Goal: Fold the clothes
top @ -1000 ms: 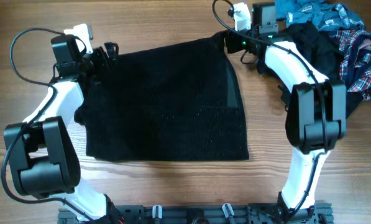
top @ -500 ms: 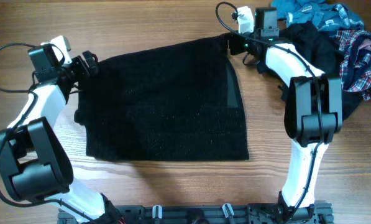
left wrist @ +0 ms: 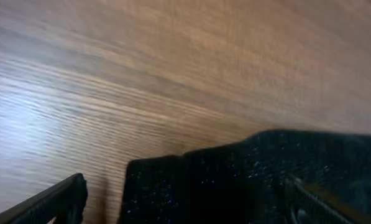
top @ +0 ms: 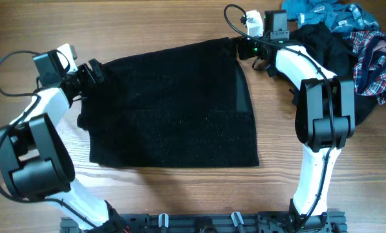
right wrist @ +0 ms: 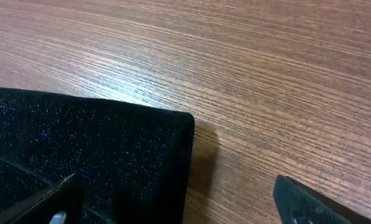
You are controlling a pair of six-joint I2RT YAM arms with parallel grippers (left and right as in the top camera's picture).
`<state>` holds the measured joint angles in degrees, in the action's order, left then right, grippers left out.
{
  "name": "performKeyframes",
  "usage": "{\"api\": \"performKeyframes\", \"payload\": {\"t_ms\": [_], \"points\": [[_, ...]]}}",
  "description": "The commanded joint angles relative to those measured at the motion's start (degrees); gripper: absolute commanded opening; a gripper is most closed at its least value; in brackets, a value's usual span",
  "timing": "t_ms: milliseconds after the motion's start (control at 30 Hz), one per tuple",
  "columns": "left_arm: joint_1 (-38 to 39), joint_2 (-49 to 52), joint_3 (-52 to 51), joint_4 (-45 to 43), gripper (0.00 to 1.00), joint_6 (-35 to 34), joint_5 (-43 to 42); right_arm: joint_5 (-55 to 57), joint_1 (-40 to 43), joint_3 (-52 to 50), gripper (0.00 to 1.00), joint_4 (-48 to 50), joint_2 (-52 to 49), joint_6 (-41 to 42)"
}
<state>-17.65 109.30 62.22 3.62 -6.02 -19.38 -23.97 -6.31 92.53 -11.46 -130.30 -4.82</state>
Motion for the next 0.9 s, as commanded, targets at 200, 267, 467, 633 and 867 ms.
{"api": "performKeyframes", "payload": {"t_ms": [200, 267, 467, 633, 867], "points": [[0.17, 1.40, 0.59, -2.89, 0.36, 1.29, -6.36, -1.55, 0.04, 1.11, 0.98, -0.22, -0.76, -0.52], [0.17, 1.40, 0.59, -3.17, 0.23, 1.07, -6.43, -1.53, 0.07, 1.11, 0.98, -0.09, -0.76, 0.17], [0.24, 1.40, 0.59, -3.10, 0.04, 1.09, -8.48, -0.87, 0.46, 1.11, 0.97, 1.68, -0.76, 3.21], [0.24, 1.40, 0.59, -3.10, 0.04, 1.07, -8.50, -1.75, 1.51, 1.11, 0.97, 3.43, -0.76, 4.87], [0.24, 1.40, 0.59, -2.95, 0.04, 1.09, -8.50, -5.77, 1.25, 1.11, 0.91, 1.64, -1.51, 5.01]]}}
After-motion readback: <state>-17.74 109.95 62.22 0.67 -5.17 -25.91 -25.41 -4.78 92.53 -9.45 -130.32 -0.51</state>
